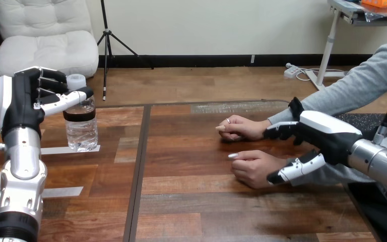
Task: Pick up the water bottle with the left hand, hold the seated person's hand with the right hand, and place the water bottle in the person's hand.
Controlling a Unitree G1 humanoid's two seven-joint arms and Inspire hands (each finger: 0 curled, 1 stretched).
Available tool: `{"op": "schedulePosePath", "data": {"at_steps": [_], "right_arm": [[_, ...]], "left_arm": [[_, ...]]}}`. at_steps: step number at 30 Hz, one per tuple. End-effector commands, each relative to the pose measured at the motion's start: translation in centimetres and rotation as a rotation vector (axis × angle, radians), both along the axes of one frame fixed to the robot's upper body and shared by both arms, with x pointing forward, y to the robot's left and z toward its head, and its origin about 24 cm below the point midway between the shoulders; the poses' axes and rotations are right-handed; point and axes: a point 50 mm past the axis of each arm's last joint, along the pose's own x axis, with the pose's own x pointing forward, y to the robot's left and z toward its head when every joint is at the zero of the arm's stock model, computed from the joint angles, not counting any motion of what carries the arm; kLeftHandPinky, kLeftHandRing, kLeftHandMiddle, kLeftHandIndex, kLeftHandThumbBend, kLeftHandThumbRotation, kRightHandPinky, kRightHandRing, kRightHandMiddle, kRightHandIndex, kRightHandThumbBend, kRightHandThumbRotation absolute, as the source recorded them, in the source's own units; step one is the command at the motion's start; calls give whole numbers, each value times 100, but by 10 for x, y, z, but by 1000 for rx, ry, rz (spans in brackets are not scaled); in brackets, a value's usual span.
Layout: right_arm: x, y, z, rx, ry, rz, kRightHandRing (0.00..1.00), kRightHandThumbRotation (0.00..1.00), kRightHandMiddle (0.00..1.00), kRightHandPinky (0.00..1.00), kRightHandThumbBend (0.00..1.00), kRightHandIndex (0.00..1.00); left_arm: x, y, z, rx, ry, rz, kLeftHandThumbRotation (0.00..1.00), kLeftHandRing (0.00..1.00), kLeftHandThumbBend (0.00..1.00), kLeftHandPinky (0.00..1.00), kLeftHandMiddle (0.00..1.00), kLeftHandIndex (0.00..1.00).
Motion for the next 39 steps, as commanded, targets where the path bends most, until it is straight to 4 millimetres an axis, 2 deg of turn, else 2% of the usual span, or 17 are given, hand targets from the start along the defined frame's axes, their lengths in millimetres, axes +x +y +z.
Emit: {"op": "schedulePosePath", "data": {"at_steps": [1,22,39], "right_arm": [[18,-3,35,-64,-104,4,85,51,85,77,100,85],[27,-3,36,-202,-54,2,85,41,86,75,100,84],[32,-5,35,-236,-10,-29,83,41,86,70,100,85]], "left_arm": [[11,-3,37,30,-135,-22,0,38,76,31,44,45],[10,-3,37,19,-134,-17,0,38,76,31,44,45],[9,-2,36,14,-127,-8,0,38,76,31,45,46]]}}
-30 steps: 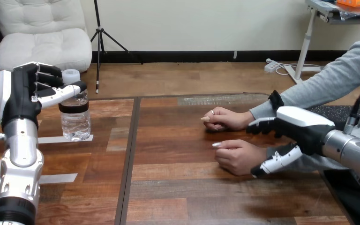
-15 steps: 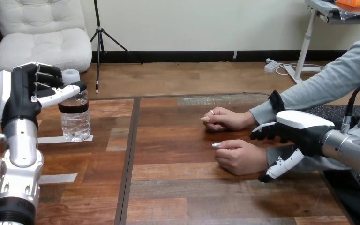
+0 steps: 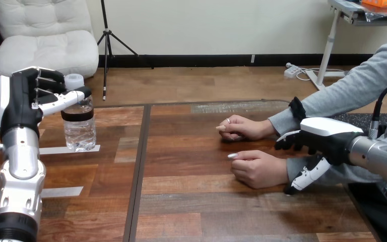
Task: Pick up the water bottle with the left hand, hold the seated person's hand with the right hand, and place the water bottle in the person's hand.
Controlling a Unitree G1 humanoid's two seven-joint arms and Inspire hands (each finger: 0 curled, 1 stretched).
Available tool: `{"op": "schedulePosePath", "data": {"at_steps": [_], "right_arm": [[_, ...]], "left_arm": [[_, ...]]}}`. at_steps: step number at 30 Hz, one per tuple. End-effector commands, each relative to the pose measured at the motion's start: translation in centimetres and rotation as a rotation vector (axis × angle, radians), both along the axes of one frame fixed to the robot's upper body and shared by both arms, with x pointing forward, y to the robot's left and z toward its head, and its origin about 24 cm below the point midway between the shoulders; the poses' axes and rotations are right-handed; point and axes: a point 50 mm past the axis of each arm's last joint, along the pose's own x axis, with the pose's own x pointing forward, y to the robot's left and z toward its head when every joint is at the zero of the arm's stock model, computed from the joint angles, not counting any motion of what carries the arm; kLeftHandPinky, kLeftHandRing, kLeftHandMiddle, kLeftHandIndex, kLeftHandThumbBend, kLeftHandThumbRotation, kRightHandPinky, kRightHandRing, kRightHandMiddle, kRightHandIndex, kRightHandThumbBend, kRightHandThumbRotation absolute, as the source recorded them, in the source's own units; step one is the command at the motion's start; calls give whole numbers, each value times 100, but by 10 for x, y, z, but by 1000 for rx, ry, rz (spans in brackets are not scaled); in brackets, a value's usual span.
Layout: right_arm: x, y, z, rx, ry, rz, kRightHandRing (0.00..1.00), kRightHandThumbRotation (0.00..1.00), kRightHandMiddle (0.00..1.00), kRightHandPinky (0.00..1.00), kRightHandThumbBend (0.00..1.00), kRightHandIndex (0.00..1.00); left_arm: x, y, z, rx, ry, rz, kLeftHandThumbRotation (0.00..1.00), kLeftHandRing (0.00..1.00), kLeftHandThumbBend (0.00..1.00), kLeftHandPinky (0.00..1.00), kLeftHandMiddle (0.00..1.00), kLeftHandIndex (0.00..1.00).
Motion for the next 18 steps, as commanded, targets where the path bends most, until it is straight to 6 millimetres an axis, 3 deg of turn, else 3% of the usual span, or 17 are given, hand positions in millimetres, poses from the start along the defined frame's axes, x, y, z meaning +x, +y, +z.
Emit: {"op": "schedulePosePath", "data": {"at_steps": [1,18], "right_arm": [[19,0,37,-18,-103,-13,83,41,86,69,100,85],[22,-3,37,-47,-94,-51,81,38,86,66,100,84]], "left_arm": [[10,-3,35,18,-126,-21,0,38,76,31,45,46],[8,-3,34,18,-126,-26,0,37,76,30,45,46]]}}
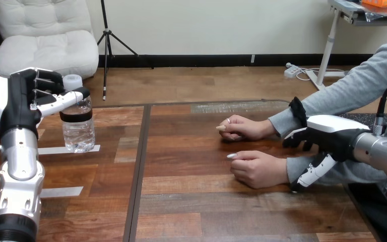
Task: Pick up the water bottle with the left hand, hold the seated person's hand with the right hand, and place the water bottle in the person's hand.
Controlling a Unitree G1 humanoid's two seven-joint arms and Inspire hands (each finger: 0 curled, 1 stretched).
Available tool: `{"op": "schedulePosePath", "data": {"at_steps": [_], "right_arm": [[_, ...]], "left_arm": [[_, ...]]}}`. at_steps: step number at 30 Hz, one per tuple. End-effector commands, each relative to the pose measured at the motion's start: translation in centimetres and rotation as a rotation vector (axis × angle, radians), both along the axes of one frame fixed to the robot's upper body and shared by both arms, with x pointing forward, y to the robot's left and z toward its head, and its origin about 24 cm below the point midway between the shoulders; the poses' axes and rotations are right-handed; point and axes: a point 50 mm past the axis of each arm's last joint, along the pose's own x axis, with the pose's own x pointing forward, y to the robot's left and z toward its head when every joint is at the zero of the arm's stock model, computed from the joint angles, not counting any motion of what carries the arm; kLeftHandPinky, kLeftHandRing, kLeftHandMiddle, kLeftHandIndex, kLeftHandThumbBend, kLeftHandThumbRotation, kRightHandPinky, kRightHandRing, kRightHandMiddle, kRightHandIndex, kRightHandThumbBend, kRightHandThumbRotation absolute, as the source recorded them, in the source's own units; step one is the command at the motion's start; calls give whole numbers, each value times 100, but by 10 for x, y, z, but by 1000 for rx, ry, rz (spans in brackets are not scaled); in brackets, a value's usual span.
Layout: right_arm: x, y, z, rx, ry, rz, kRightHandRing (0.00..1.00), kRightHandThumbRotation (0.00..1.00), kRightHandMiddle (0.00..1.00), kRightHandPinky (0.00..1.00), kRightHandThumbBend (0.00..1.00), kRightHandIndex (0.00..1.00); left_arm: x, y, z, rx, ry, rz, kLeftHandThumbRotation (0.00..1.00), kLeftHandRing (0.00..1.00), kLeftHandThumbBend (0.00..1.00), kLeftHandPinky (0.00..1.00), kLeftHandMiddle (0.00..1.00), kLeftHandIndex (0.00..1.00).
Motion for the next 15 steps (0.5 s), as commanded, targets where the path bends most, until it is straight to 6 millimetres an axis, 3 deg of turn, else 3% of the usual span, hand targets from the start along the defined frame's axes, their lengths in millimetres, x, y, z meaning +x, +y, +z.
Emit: {"op": "schedulePosePath", "data": {"at_steps": [1,15], "right_arm": [[18,4,33,-20,-103,6,81,38,86,66,100,84],[21,6,34,-58,-85,-3,80,38,84,66,100,83]], "left_arm": [[9,-4,35,26,-131,-32,0,37,76,30,45,46],[8,-4,34,36,-127,-29,0,38,76,30,45,46]]}}
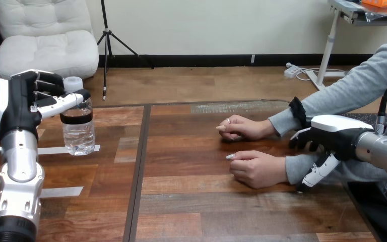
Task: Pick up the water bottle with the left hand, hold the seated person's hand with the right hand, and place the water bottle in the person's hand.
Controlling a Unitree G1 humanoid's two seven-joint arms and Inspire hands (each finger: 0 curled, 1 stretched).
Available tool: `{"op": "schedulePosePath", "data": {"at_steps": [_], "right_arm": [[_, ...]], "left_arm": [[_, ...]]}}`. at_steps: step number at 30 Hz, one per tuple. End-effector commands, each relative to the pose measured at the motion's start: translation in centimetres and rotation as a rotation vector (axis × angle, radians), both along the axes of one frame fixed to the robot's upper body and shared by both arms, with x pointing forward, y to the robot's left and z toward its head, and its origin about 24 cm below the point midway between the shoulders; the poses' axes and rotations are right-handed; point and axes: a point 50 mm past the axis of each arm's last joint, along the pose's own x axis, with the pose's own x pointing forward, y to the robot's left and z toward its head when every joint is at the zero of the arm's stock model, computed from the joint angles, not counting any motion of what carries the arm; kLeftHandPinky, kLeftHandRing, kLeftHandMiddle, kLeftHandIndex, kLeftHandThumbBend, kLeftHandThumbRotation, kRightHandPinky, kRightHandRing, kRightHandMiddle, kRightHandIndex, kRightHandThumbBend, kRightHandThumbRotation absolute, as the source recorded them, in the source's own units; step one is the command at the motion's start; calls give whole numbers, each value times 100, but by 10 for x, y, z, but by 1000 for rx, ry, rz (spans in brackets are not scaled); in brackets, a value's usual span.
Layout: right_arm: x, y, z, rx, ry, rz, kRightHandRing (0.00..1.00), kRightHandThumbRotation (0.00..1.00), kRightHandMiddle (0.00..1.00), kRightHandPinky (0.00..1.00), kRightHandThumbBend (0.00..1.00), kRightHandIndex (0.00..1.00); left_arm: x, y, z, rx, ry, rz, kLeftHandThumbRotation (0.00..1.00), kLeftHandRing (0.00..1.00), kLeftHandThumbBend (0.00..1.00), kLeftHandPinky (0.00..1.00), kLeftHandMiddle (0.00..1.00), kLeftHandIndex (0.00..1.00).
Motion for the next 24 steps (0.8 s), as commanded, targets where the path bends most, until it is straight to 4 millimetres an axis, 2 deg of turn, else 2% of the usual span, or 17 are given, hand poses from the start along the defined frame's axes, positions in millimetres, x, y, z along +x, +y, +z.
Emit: {"op": "schedulePosePath", "data": {"at_steps": [1,9,24], "right_arm": [[19,10,34,-18,-97,27,80,38,84,66,100,83],[19,10,29,-32,-74,18,78,38,84,64,100,83],[16,15,17,-88,-49,53,78,46,82,63,100,83]], "left_arm": [[10,-4,36,35,-134,-27,0,38,76,30,45,46],[9,-4,36,23,-138,-27,0,38,76,30,45,46],[9,-4,36,17,-137,-24,0,38,76,31,45,46]]}}
